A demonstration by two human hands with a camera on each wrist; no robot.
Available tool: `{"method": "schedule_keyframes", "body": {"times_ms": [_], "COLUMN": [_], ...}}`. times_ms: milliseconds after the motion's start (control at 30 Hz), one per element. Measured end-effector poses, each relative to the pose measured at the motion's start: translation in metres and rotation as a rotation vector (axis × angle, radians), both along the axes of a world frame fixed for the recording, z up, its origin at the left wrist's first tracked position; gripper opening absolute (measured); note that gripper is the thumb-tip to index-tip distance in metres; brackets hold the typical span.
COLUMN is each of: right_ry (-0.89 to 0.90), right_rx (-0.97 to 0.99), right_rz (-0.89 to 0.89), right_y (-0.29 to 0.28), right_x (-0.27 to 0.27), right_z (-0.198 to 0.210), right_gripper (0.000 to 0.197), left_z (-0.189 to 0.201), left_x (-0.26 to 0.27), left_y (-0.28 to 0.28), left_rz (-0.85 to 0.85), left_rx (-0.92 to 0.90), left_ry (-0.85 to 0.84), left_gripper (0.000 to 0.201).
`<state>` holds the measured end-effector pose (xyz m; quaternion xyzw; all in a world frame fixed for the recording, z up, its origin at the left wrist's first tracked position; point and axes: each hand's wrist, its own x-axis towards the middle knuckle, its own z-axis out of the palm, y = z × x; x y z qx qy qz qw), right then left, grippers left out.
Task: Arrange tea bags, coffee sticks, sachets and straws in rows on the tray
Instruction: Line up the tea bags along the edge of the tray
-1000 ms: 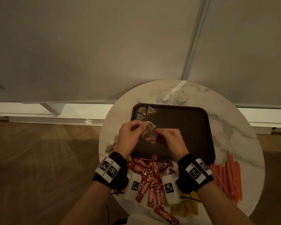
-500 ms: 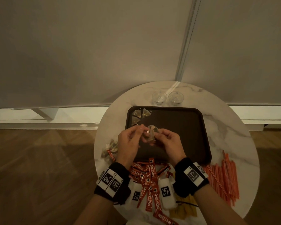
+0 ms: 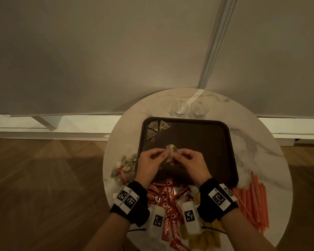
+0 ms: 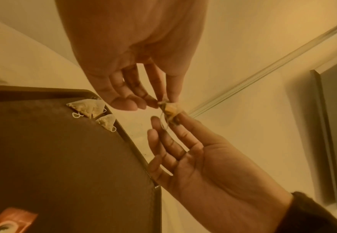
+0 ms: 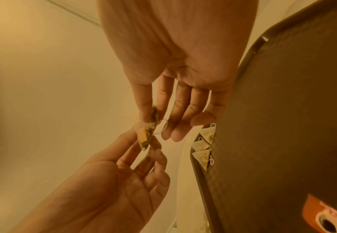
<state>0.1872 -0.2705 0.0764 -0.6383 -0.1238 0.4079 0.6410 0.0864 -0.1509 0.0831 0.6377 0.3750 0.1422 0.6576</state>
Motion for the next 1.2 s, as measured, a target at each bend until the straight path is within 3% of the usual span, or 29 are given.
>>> {"method": "schedule_keyframes", "body": {"times_ms": [400, 667, 833, 1100, 1200], "right_ry": [0.026, 0.079, 0.062, -0.296, -0.575], "right_rx": [-0.179, -0.314, -0.450, -0.707, -0.861], "right_rz": [0.013, 0.017, 0.060, 0.324, 0.455], "right_y": [0.039, 0.072, 0.094, 0.128, 0.126], "right_x": [0.036, 0.072, 0.092, 0.135, 0.144], "right_z": [-0.032, -0.069, -0.094, -0.111, -0.100], "right_gripper": [0.011, 0.011, 0.010, 0.011, 0.037], "left_z": [-0.045, -0.081, -0.108, -0.130, -0.132], "left_x": [0.027, 0.063, 0.084, 0.092, 0.092], "left_y": [0.037, 0.066, 0.080, 0.081, 0.082], "left_rz": [-0.011, -0.087, -0.029, -0.071, -0.117], "left_rx": [-0.072, -0.176, -0.120, 0.050, 0.246], "left_ry": [0.080, 0.150, 0.283, 0.411, 0.404], "left_gripper": [0.013, 0.029, 0.015, 0.016, 0.012]}}
